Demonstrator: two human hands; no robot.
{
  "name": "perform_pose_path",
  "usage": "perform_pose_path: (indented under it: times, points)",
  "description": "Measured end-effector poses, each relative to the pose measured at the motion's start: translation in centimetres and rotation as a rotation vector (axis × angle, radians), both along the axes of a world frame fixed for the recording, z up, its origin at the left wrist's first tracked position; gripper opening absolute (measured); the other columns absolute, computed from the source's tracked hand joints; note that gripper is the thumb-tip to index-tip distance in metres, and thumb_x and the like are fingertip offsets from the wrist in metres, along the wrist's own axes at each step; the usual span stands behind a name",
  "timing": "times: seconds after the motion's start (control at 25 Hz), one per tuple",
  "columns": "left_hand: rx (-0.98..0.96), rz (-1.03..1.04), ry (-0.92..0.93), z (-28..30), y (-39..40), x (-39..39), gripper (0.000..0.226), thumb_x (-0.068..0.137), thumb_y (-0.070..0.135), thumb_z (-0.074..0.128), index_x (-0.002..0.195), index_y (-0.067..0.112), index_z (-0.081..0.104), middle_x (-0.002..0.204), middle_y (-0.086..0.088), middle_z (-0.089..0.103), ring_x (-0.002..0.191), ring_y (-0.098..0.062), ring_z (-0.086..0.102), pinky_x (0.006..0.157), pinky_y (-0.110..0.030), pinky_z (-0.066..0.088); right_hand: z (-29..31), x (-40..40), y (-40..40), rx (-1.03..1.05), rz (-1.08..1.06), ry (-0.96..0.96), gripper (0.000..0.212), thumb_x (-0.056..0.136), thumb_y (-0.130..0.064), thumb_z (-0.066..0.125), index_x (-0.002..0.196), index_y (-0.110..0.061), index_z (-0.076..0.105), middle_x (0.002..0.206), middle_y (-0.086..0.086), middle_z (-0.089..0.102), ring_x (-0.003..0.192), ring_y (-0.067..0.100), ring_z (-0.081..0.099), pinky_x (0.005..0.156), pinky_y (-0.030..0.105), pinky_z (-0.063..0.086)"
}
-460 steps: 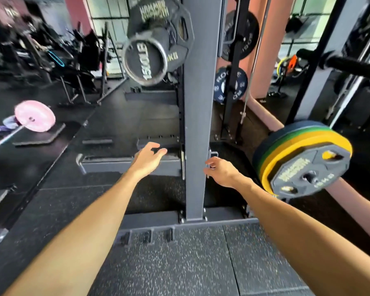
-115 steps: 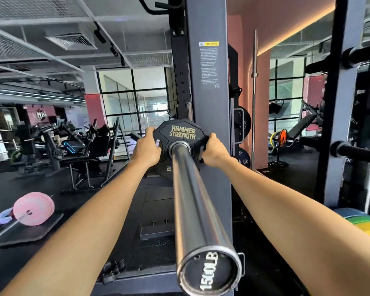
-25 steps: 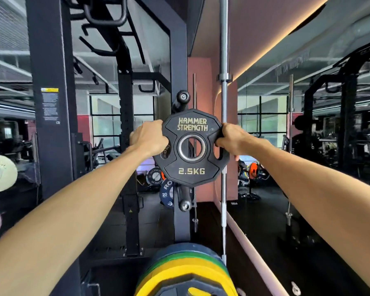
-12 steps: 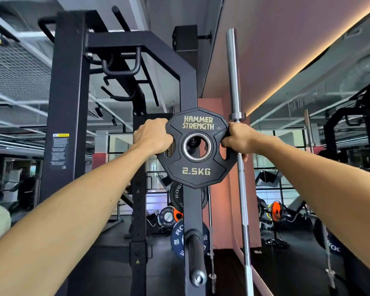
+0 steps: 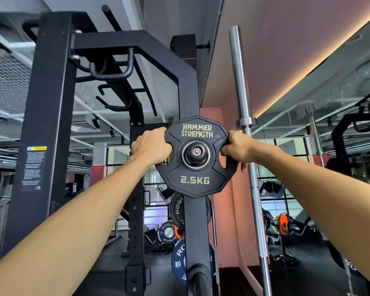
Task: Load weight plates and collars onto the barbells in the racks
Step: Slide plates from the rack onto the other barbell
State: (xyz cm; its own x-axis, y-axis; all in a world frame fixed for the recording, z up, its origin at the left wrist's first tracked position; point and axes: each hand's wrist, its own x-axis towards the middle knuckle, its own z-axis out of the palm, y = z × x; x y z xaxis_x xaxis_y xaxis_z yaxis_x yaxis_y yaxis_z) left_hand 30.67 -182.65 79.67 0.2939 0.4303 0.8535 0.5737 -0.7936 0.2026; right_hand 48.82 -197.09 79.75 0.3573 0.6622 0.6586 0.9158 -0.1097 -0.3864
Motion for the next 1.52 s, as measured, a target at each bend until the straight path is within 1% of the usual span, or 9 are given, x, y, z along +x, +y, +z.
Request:
perform_pose_path:
  times: [0.12, 0.36, 0.52, 0.72, 0.84, 0.96, 1.12, 1.28, 1.52]
  points:
    - [-0.006, 0.011, 0.003, -0.2, 2.5, 2.0, 0.018, 0.078, 0.016, 0.049, 0.096, 0.022, 0.051, 0.102, -0.011, 0.064, 0.094, -0.039, 0.057, 0.082, -0.041, 0.047, -0.2, 2.2, 2.8, 0.037, 0.019, 0.016, 0.014, 0.084, -0.002, 0.048, 0.074, -0.012, 0.05, 0.078, 0.016, 0.059, 0.056, 0.035, 0.061, 0.036, 0.03, 0.049]
    - [-0.032, -0.008, -0.037, -0.9, 7.2, 5.6, 0.018, 0.08, 0.015, 0.046, 0.098, 0.019, 0.051, 0.104, -0.013, 0.063, 0.096, -0.039, 0.056, 0.084, -0.041, 0.046, 0.1, 5.9, 7.9, 0.055, -0.011, 0.01, 0.007, 0.08, -0.006, 0.048, 0.086, -0.008, 0.05, 0.077, 0.015, 0.056, 0.056, 0.038, 0.061, 0.037, 0.034, 0.051]
    - [-0.031, 0.004, -0.028, -0.6, 10.1, 7.8, 0.032, 0.083, 0.021, 0.047, 0.113, 0.025, 0.054, 0.112, -0.011, 0.065, 0.101, -0.039, 0.058, 0.077, -0.037, 0.04, -0.1, 7.5, 10.2, 0.033, -0.052, 0.035, 0.011, 0.084, -0.01, 0.048, 0.096, -0.008, 0.048, 0.079, 0.015, 0.056, 0.06, 0.036, 0.061, 0.035, 0.03, 0.048]
    - [-0.04, 0.025, -0.036, -0.3, 11.8, 9.8, 0.034, 0.084, 0.02, 0.048, 0.117, 0.025, 0.053, 0.109, -0.008, 0.066, 0.086, -0.032, 0.051, 0.074, -0.035, 0.036, -0.6, 9.2, 12.6, 0.064, -0.056, 0.043, 0.02, 0.085, -0.015, 0.047, 0.105, -0.01, 0.045, 0.088, 0.019, 0.062, 0.061, 0.035, 0.063, 0.035, 0.029, 0.048]
    - [-0.041, 0.035, -0.049, -1.0, 11.1, 9.6, 0.032, 0.089, 0.018, 0.044, 0.121, 0.016, 0.043, 0.107, -0.014, 0.064, 0.095, -0.038, 0.057, 0.075, -0.037, 0.036, -1.1, 8.8, 12.4, 0.05, -0.107, 0.042, 0.022, 0.089, -0.024, 0.042, 0.106, -0.013, 0.033, 0.082, 0.016, 0.058, 0.06, 0.036, 0.066, 0.053, 0.045, 0.057]
    - [-0.036, 0.01, -0.009, -3.4, 10.1, 8.8, 0.025, 0.1, 0.027, 0.032, 0.119, 0.011, 0.029, 0.097, -0.018, 0.063, 0.084, -0.037, 0.053, 0.073, -0.04, 0.035, -3.1, 7.7, 11.5, 0.044, -0.173, 0.075, 0.018, 0.094, -0.036, 0.032, 0.099, -0.022, 0.023, 0.079, 0.018, 0.06, 0.065, 0.038, 0.066, 0.074, 0.053, 0.056]
    - [-0.172, 0.003, 0.151, -6.5, 9.1, 5.9, 0.03, 0.103, 0.039, 0.024, 0.12, 0.016, 0.026, 0.095, -0.013, 0.059, 0.086, -0.034, 0.055, 0.076, -0.042, 0.04, -7.2, 5.9, 9.5, -0.001, -0.21, 0.101, 0.025, 0.099, -0.041, 0.028, 0.106, -0.016, 0.026, 0.095, 0.018, 0.061, 0.078, 0.038, 0.062, 0.081, 0.054, 0.053]
    - [-0.279, 0.025, 0.34, -11.7, 7.1, 1.0, 0.045, 0.09, 0.056, 0.048, 0.126, 0.033, 0.035, 0.107, -0.004, 0.062, 0.099, -0.034, 0.061, 0.085, -0.041, 0.049, -12.5, 3.5, 7.0, -0.176, -0.114, 0.008, 0.045, 0.098, -0.042, 0.044, 0.129, -0.01, 0.043, 0.127, 0.016, 0.056, 0.111, 0.035, 0.056, 0.096, 0.038, 0.044]
    - [-0.503, 0.147, 0.357, -18.9, 1.7, -8.7, 0.055, 0.079, 0.065, 0.057, 0.123, 0.031, 0.048, 0.125, -0.003, 0.057, 0.107, -0.028, 0.057, 0.091, -0.042, 0.049, -18.8, -4.2, 4.5, -0.386, 0.137, 0.003, 0.058, 0.087, -0.054, 0.058, 0.131, -0.019, 0.048, 0.133, 0.006, 0.043, 0.118, 0.028, 0.05, 0.103, 0.039, 0.04]
